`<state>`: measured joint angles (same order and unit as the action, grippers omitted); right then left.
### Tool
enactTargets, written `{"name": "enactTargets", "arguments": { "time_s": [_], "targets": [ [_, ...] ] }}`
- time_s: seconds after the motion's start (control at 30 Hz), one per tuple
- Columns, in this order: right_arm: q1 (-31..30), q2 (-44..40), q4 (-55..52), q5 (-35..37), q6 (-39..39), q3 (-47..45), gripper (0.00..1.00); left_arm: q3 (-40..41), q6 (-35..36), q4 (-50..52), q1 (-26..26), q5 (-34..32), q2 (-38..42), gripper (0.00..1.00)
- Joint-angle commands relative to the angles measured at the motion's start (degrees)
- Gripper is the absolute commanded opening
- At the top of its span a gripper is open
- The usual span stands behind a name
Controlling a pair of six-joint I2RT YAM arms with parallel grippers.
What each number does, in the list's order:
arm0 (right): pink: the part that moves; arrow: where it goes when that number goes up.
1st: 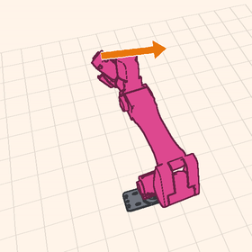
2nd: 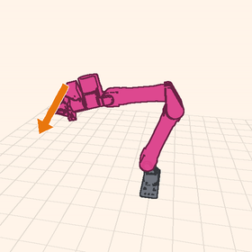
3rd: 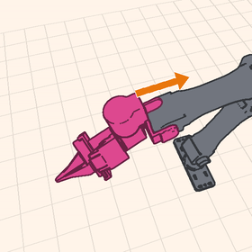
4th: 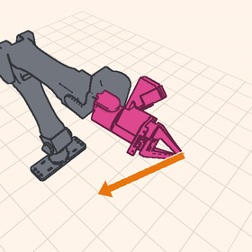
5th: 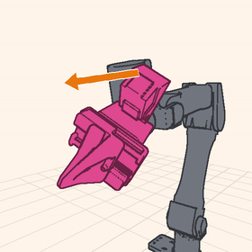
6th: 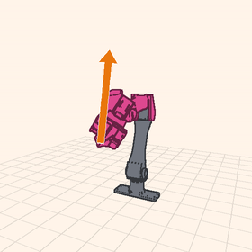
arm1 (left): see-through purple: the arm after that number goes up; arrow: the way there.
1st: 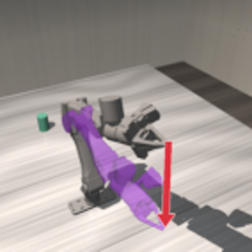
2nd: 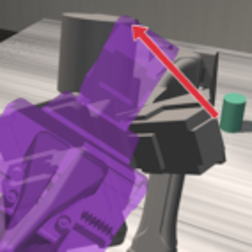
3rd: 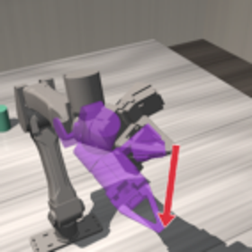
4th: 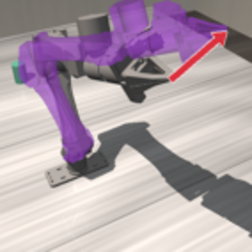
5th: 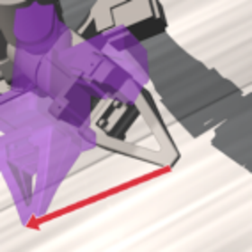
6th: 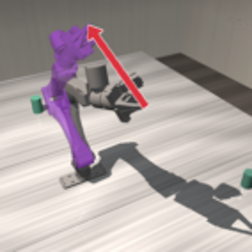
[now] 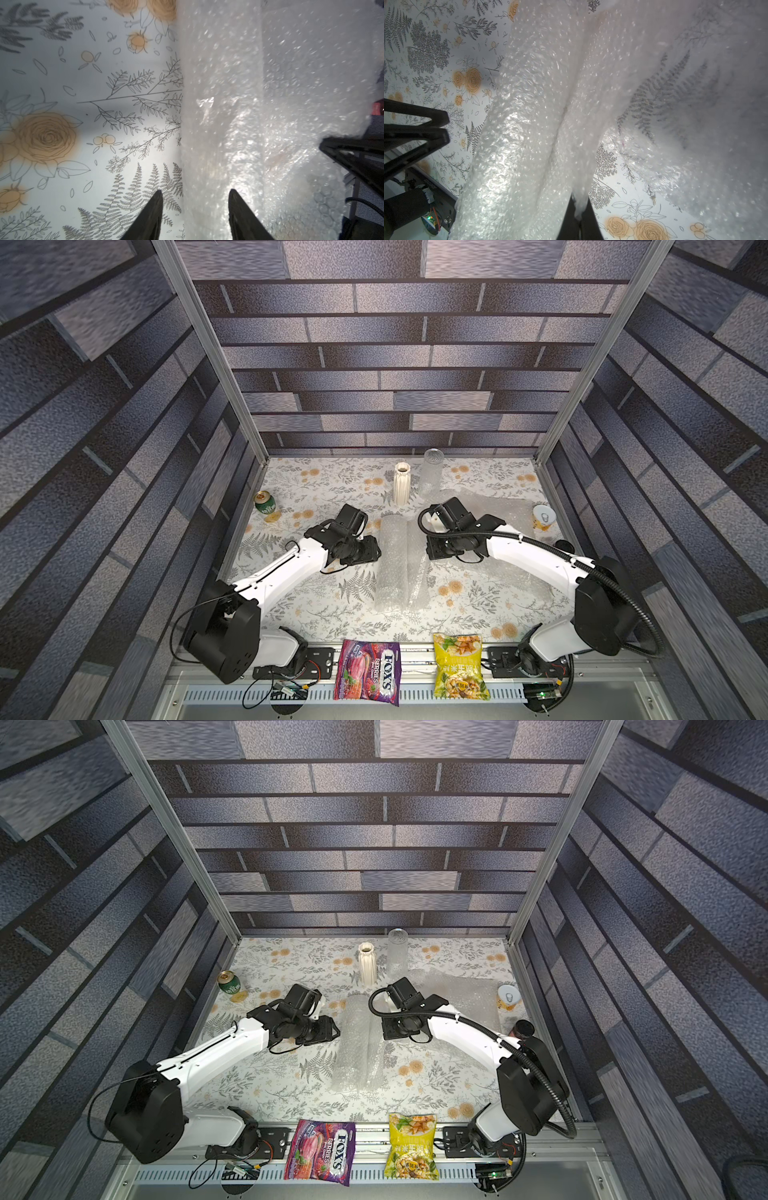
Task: Unwrap the vase from the bubble wrap
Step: Unwrap the bubble wrap at the center of the board.
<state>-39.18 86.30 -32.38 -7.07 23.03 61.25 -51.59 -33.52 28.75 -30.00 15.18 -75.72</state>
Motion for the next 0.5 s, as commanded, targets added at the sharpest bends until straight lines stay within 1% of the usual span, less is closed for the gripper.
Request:
{"name": "enactTargets", "arguments": {
  "time_s": [0.0,0.1,0.3,0.47],
  "targets": [
    [0.4,-1.3,-1.3,1.8,-0.7,1.8,0.0,-2.4,0.5,2.1,-0.6,-1.1,1.2,0.54],
    [0.3,-1.1,-0.9,1.6,-0.5,1.9,0.0,-3.1,1.3,2.9,-1.8,-1.8,-1.0,0.54],
    [0.4,-0.7,-0.8,1.2,-0.4,2.7,0.0,-3.0,1.4,2.0,-3.3,-1.2,-6.8,0.54],
    [0.4,-0.8,-0.7,1.2,-0.3,2.6,0.0,-3.2,2.1,3.1,-3.4,-1.9,-8.5,0.54]
  ]
}}
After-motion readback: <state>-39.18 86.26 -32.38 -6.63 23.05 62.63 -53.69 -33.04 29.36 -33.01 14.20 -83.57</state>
